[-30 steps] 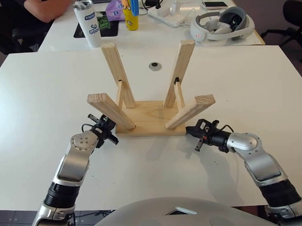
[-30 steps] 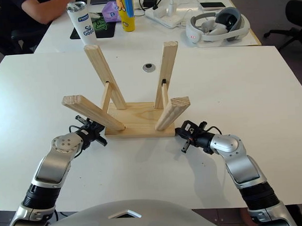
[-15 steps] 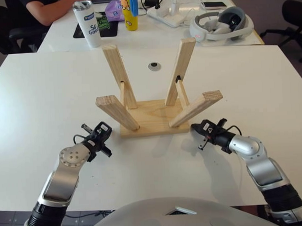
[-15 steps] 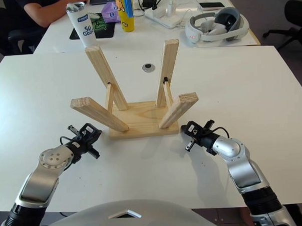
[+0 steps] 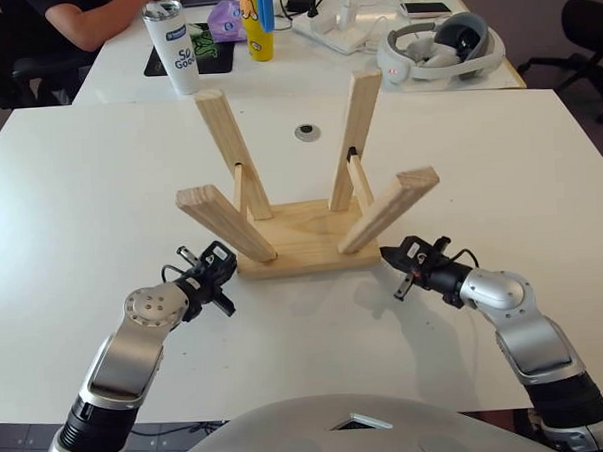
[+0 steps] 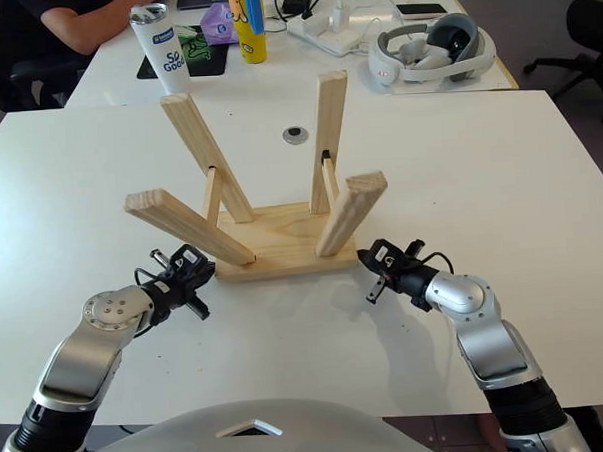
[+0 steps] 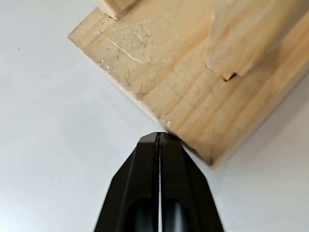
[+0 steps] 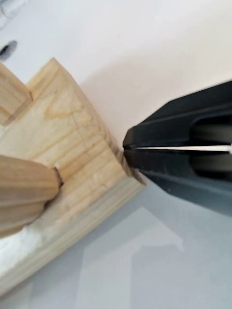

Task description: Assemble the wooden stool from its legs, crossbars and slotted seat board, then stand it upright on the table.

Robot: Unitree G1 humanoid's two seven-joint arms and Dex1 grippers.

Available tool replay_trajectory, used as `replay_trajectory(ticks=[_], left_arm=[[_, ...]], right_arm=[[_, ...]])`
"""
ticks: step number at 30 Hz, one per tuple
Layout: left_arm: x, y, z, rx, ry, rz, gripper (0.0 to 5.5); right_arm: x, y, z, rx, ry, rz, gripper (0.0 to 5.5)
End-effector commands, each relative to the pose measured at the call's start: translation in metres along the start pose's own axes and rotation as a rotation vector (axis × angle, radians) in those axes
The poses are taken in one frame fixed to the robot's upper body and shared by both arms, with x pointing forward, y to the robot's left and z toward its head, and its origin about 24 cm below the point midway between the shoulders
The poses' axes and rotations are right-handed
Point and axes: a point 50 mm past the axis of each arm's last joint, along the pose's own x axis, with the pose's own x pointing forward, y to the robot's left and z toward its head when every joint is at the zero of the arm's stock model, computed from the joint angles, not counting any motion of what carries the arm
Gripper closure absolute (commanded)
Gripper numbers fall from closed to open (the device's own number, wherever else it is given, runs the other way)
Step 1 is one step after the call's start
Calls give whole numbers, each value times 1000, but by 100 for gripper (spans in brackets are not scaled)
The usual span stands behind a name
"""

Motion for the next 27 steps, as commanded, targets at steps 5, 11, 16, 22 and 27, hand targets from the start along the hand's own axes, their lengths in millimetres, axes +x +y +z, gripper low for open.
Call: replay_trajectory(ticks=[5, 11, 16, 22, 27], left_arm=[[-19, 24, 66, 31, -205, -9, 550], [-25, 28, 81, 36, -239, -26, 550], [-33, 20, 89, 25, -254, -101, 550], [-42, 18, 86, 55, -208, -136, 550], [-33, 24, 58, 68, -103, -23, 550]], right_arm=[[-3, -8, 46, -45, -157, 63, 548], [-10, -15, 59, -54, -189, 55, 548], [-23, -7, 68, -29, -210, 133, 548], [-34, -1, 74, -15, -187, 179, 548], [-31, -29, 17, -44, 124, -104, 548]])
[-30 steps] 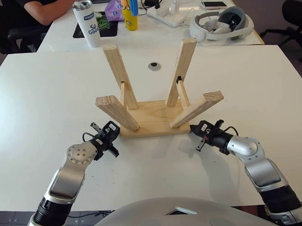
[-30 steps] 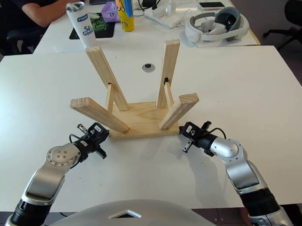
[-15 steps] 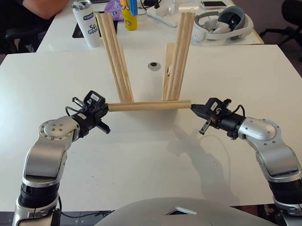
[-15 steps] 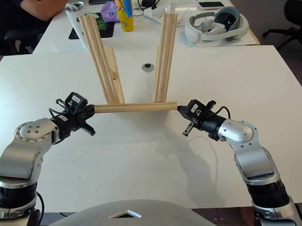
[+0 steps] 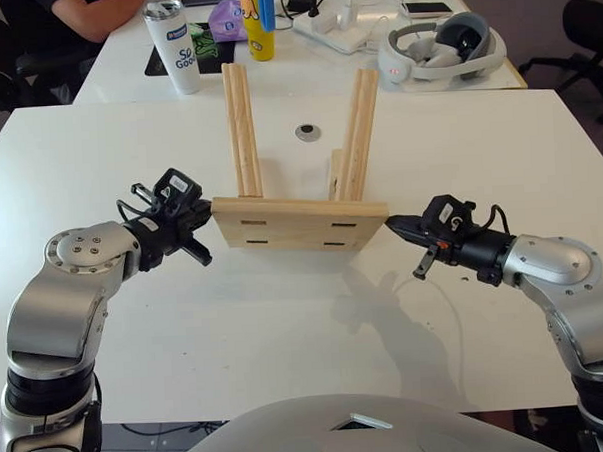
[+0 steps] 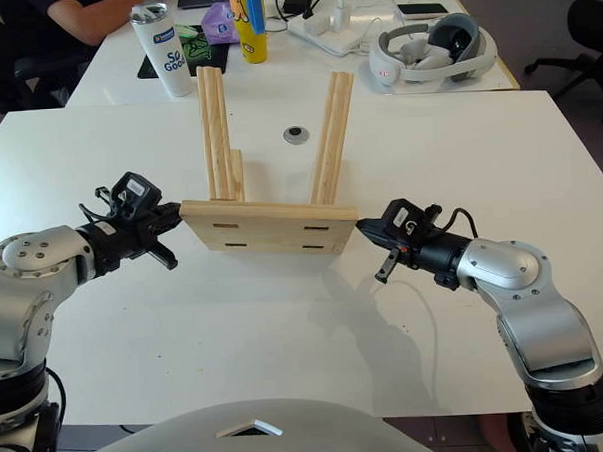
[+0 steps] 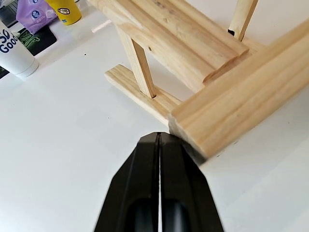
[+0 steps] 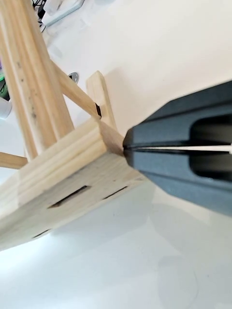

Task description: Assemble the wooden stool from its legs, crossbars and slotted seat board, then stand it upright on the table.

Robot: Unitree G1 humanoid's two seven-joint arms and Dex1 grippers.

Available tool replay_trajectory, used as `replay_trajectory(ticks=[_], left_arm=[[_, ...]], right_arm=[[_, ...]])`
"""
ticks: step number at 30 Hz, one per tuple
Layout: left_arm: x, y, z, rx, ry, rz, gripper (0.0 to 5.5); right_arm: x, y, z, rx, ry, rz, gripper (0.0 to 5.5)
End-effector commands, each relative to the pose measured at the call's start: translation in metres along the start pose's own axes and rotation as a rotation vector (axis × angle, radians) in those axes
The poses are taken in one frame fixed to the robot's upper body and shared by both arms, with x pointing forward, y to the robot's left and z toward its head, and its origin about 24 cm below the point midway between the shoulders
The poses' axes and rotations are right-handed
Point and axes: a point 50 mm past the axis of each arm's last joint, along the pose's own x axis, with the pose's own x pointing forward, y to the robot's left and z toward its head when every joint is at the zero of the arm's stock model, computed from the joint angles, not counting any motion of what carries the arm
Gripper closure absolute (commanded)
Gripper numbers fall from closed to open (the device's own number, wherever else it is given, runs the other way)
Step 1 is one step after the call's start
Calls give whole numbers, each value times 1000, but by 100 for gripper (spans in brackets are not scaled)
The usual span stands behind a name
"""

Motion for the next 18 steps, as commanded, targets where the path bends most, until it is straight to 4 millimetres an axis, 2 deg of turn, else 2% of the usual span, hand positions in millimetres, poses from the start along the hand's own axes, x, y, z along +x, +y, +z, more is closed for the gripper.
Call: replay_trajectory(ticks=[1, 4, 6, 9, 14, 18], left_arm=[[9, -15, -21, 49, 27, -33, 550], [11, -13, -49, 78, 100, 46, 550], [11, -5, -60, 84, 115, 164, 550], [10, -7, -78, 80, 147, 246, 550], [20, -32, -78, 56, 97, 188, 550], [32, -41, -66, 49, 34, 191, 550]], right_arm=[[0, -10, -46, 21, 204, -167, 548], [-1, -5, -52, 75, 184, -177, 548], [-1, 1, -53, 88, 181, -160, 548], [0, 11, -63, 103, 197, -152, 548], [15, 9, -70, 78, 165, -195, 548], [33, 1, -63, 7, 133, -239, 548]])
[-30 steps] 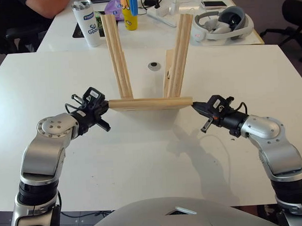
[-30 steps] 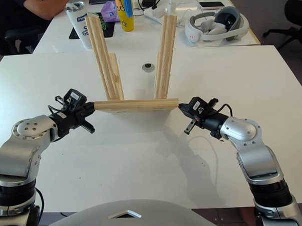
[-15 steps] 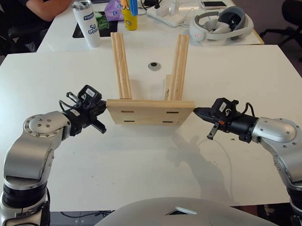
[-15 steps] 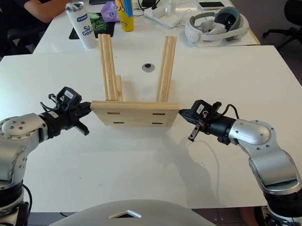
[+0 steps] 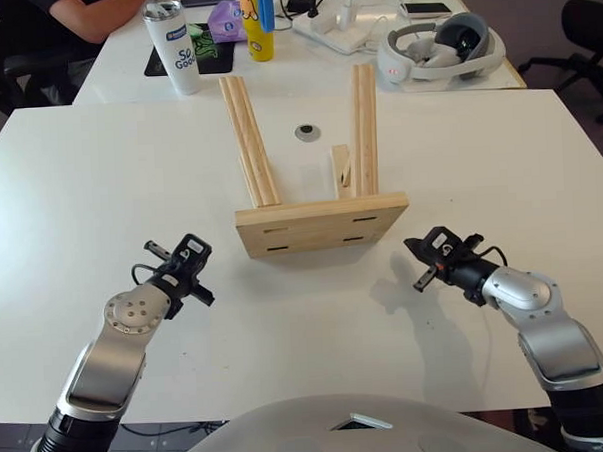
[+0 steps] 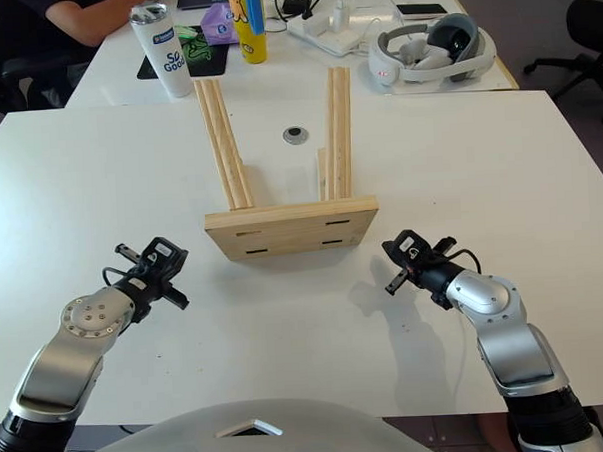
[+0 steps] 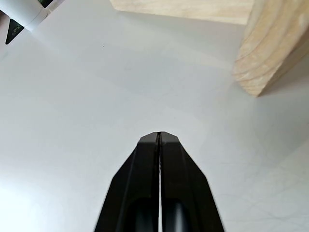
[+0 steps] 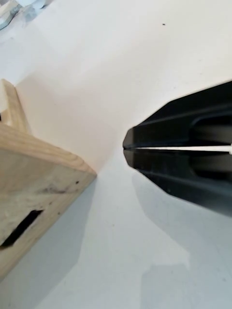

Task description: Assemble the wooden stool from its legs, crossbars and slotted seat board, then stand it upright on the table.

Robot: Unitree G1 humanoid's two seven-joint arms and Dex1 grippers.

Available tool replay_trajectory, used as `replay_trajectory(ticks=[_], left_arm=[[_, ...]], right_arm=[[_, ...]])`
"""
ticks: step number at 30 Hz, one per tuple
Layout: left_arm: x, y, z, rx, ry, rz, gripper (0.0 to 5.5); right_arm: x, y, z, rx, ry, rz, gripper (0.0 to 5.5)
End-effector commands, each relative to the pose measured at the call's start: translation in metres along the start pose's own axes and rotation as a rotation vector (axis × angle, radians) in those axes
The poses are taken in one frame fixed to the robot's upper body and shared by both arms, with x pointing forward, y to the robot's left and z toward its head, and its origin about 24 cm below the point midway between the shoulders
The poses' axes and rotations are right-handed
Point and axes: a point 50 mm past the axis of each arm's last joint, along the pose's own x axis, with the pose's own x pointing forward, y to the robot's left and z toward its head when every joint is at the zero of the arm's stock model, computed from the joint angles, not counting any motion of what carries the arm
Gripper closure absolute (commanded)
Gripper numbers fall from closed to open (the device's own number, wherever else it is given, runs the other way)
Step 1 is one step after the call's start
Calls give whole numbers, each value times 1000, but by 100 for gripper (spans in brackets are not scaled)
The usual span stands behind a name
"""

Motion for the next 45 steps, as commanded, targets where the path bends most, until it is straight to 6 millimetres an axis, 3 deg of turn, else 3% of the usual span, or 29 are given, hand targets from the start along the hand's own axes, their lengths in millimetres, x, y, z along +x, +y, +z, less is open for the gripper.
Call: replay_trajectory(ticks=[1, 5, 11, 24, 37, 45], left_arm=[[7, -7, 16, -5, -68, 27, 550], [10, -11, 26, -9, -100, 31, 550], [10, -14, 28, -9, -96, 16, 550], [9, -16, 22, -5, -73, 4, 550], [12, -19, 46, -7, -179, -57, 550], [4, 0, 90, -22, -336, -27, 550]], right_arm=[[19, -4, 15, -49, -55, -50, 548], [28, 5, 20, -19, -89, -51, 548], [26, 19, 24, 6, -100, 22, 548], [17, 16, 13, 20, -43, -4, 548], [17, 20, 49, 64, -174, 31, 548], [6, -1, 95, 98, -328, -3, 548]])
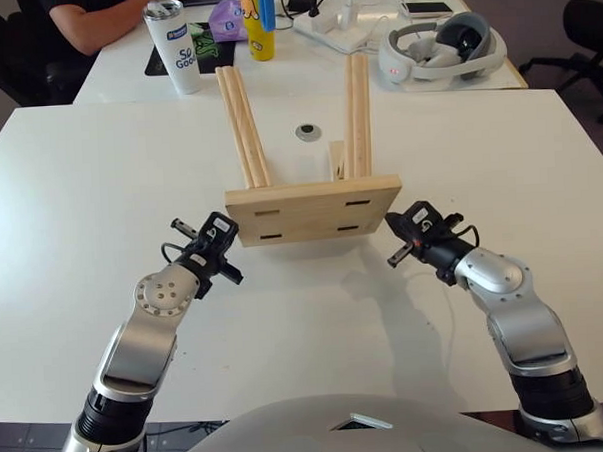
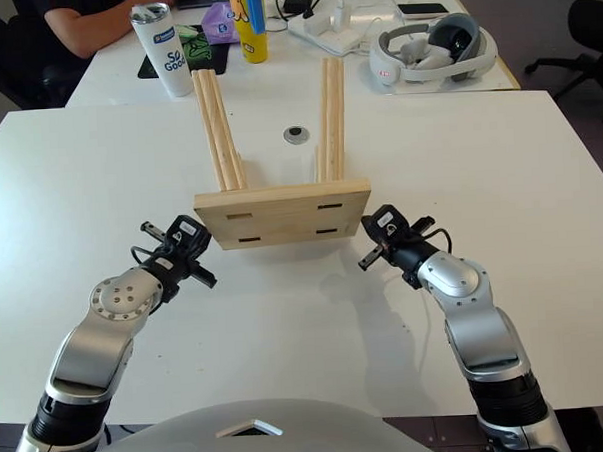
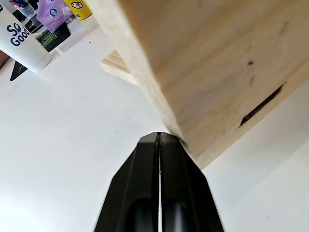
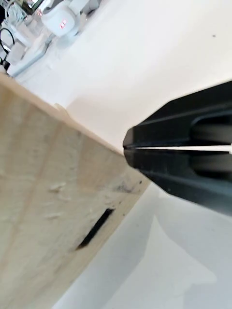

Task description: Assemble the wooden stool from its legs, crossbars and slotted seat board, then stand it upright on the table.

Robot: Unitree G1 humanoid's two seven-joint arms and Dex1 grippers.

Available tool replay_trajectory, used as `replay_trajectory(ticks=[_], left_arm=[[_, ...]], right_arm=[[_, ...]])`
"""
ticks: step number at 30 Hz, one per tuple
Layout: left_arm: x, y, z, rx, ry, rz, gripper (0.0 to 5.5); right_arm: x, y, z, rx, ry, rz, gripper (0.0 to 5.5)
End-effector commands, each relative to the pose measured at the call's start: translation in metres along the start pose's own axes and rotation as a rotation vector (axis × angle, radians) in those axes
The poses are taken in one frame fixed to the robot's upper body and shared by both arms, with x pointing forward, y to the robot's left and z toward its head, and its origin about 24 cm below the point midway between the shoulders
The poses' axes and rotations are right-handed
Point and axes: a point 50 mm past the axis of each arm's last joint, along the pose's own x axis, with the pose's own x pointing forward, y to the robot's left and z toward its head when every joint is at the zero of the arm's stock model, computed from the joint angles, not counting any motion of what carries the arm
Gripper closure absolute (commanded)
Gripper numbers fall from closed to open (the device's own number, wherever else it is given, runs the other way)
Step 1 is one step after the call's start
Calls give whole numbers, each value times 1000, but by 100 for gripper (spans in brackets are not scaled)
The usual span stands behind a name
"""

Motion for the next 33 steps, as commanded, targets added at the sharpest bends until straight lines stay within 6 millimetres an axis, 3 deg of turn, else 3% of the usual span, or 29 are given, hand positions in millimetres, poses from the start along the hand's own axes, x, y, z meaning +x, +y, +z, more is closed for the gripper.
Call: replay_trajectory(ticks=[1, 8, 20, 33], left_arm=[[-2, 6, 51, 2, -205, -33, 550], [-1, 19, 80, -27, -284, 1, 550], [4, 26, 89, -45, -307, 9, 550], [4, 42, 112, -77, -383, 42, 550]], right_arm=[[3, 1, 49, 1, -194, 72, 548], [8, -6, 69, 41, -263, 84, 548], [18, -12, 85, 98, -341, 69, 548], [20, -27, 117, 313, -498, 81, 548]])
